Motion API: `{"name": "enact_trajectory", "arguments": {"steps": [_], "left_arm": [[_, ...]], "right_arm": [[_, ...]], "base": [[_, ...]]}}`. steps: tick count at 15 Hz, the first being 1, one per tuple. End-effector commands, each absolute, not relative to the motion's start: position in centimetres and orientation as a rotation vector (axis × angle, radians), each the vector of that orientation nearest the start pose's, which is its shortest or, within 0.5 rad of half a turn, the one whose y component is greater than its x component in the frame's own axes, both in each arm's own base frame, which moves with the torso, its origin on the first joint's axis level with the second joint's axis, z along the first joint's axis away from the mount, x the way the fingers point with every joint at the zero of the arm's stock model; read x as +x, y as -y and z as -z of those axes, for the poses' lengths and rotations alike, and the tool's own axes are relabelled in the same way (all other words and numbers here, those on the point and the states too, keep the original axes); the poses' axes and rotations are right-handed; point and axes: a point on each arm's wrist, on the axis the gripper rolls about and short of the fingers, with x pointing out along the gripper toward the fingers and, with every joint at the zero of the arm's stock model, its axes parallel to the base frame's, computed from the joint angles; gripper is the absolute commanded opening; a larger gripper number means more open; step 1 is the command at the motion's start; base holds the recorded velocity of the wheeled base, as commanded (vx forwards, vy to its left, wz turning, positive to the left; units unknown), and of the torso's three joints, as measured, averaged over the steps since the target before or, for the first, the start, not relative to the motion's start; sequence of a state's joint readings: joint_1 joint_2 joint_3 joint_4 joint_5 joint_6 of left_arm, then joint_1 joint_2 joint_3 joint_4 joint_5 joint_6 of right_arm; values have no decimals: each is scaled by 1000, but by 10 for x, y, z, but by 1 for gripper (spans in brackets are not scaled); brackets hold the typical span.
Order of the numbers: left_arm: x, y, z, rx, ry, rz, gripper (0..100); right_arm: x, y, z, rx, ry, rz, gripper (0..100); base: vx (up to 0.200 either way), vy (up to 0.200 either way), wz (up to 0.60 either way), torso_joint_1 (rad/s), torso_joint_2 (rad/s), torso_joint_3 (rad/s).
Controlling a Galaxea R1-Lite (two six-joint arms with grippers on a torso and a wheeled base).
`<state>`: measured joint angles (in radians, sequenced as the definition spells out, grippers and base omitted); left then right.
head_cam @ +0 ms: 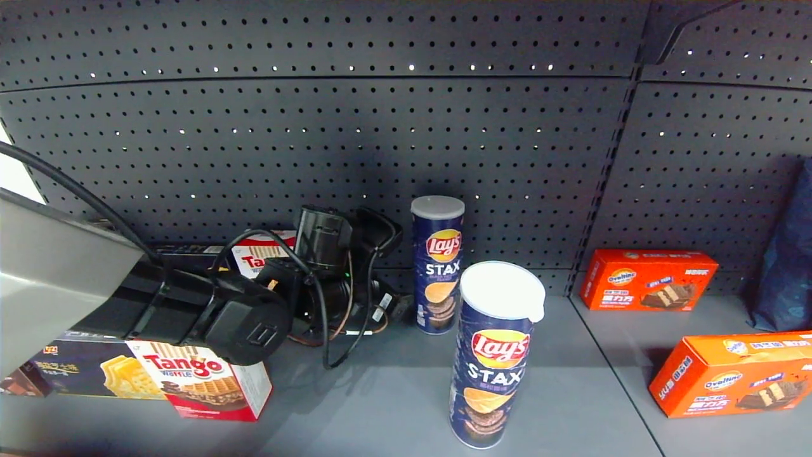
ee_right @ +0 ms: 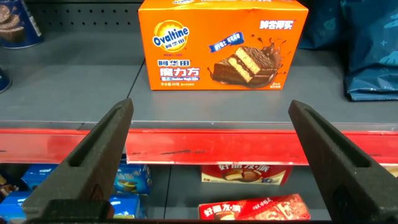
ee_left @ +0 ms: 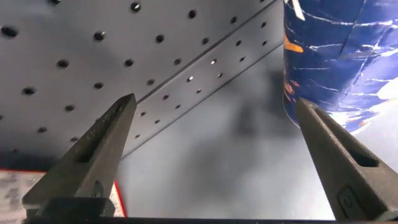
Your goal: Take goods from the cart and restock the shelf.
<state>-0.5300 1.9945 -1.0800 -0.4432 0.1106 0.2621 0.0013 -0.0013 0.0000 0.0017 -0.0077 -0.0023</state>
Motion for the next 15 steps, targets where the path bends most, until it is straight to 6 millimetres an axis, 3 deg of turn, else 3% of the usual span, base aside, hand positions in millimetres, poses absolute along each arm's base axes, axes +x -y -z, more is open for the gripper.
{"name": "enact_trajectory", "arguments": {"steps": [1,11,12,15], "left_arm": [[331,196,-132,405,-398,480,100],[331,209,-129,396,-395,500,100],[330,207,-133,393,-387,495,100],[317,187,-174,369,-319,462,100]], "right_arm": [[-23,0,-75,-3,-2,6,100],[-23,0,-75,-3,-2,6,100],[-23,0,-75,-3,-2,6,100],[-23,0,-75,-3,-2,6,100]], "base": [[0,0,0,0,0,0],[0,0,0,0,0,0],[0,0,0,0,0,0],[0,0,0,0,0,0]]}}
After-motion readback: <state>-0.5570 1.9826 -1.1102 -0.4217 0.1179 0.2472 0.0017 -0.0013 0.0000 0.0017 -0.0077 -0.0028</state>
